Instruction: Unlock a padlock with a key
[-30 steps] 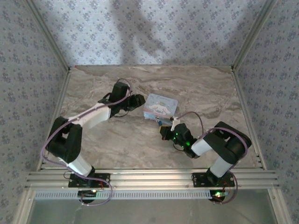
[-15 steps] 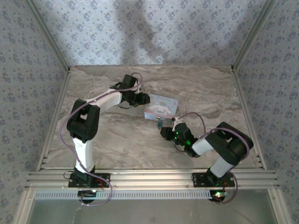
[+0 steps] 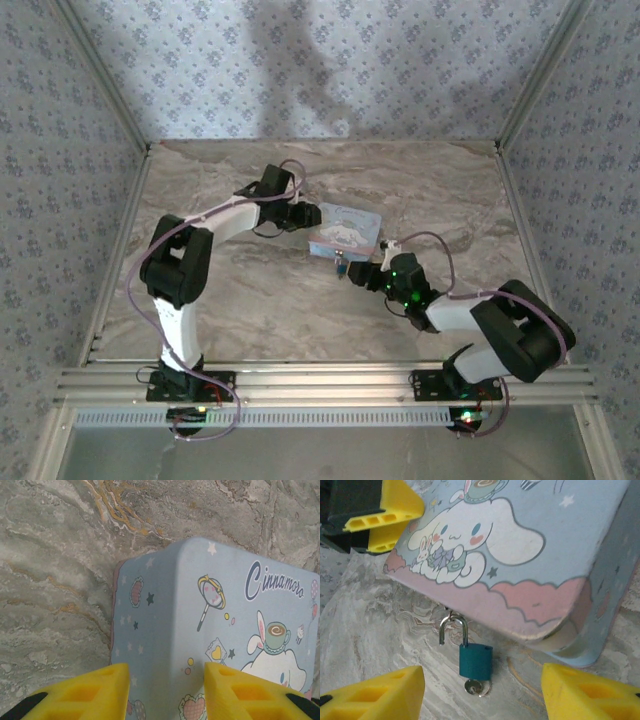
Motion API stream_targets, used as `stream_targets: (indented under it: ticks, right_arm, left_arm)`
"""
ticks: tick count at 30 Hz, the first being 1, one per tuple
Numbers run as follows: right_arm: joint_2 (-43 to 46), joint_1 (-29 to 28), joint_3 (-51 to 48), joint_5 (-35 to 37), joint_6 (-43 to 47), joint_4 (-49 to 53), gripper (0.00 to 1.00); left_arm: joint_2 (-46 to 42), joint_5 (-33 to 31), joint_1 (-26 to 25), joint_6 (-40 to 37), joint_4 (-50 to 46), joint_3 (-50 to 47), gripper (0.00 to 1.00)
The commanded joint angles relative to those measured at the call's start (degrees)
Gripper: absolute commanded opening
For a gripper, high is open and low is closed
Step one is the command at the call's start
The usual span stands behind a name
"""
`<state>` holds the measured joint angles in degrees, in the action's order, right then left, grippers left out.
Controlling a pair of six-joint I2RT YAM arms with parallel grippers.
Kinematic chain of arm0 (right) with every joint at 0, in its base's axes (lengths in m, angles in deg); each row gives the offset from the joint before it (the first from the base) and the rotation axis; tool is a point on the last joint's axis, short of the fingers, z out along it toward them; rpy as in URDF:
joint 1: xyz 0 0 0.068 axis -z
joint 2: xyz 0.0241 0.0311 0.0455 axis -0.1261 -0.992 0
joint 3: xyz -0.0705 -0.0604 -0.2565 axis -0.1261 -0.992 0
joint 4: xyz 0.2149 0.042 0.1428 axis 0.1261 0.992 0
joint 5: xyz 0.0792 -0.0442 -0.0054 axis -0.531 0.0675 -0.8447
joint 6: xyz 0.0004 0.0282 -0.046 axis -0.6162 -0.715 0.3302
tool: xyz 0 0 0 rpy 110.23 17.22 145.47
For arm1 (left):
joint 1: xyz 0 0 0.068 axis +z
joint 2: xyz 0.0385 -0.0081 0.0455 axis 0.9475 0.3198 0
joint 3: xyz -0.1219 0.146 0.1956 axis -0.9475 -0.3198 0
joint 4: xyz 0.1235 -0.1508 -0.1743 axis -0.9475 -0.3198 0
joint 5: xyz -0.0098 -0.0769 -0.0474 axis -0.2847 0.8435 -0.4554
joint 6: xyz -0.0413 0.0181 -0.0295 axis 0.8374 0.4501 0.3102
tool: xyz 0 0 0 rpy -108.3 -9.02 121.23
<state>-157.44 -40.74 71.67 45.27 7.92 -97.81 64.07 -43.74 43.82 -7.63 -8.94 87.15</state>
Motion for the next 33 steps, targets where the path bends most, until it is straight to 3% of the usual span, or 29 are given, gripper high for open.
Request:
stream_targets:
  ticks: [1,8,21,29,33]
  right_arm:
    - [-0.3,2.2,2.7,-5.5,2.7,1.0,0.7]
    - [-6.7,6.2,8.4,-14.5,3.2,-2.0,0.77]
    - [-17.0,8.9,15.1,-19.6,6.1,-4.6,0.77]
    - [-12.5,11.5,11.7,-19.8,9.5,-2.1,0.78]
    - [-9.7,13.9,9.1,-23.3,10.4,-1.4,0.75]
  left_arm:
    - [-2.1,-3.1,-0.4,0.7,-3.5,-4.7,0.41]
    - [-7.6,-4.7,-1.5,2.4,-1.3,-12.5,0.41]
    - [-12.8,-6.4,-2.0,5.0,0.5,-19.4,0.41]
    - [-16.1,-7.1,-2.0,4.8,-1.2,-17.8,0.45]
    - [-20.0,-8.2,-2.0,4.4,-2.8,-16.5,0.47]
